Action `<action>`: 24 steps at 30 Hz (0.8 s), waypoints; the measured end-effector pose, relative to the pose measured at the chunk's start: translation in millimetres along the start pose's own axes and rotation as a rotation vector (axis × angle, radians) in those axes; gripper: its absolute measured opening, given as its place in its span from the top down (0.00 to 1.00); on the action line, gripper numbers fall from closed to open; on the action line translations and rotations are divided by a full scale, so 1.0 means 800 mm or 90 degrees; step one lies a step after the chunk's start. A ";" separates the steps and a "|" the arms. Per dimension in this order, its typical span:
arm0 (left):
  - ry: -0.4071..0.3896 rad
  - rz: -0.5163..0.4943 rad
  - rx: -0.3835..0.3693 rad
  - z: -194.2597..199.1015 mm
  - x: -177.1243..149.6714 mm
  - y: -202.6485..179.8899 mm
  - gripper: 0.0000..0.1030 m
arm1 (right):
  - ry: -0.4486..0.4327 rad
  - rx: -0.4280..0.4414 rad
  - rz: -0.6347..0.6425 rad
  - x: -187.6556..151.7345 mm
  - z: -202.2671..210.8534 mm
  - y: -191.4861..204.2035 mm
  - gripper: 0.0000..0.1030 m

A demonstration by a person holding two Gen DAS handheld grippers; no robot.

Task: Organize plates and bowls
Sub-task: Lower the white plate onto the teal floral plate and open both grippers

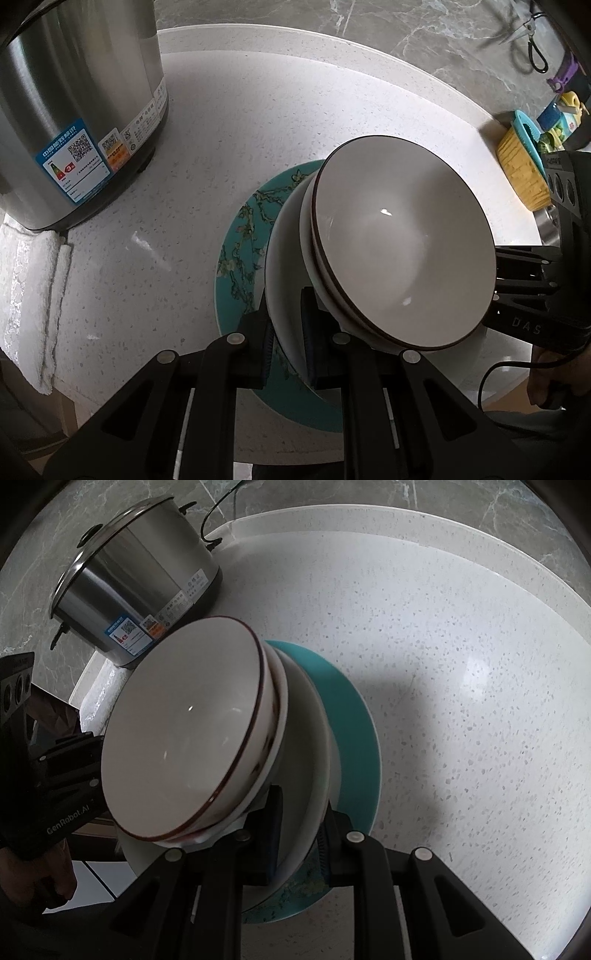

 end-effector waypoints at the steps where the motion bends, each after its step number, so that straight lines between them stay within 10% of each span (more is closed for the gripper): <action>1: 0.002 0.001 0.002 -0.002 0.000 0.001 0.88 | 0.000 0.000 0.001 0.000 0.000 0.001 0.81; 11: -0.003 0.002 0.006 0.008 0.008 0.005 0.86 | -0.001 -0.005 -0.003 0.000 0.009 0.000 0.78; 18: -0.001 -0.013 0.015 0.031 -0.005 0.025 0.48 | -0.025 -0.018 -0.010 0.002 0.043 -0.014 0.68; 24: -0.015 -0.012 0.010 0.063 -0.001 0.049 0.48 | -0.047 -0.024 -0.019 0.000 0.074 -0.025 0.53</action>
Point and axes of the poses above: each gripper's, at about its wrist camera, not at the fingertips, and z roughly against the way its jaws point, y to its left, x to its top, the point moved 8 cm from there along -z, roughly the way its jaws point, and after that the axes turned 11 degrees about y, right-handed, at the moved point
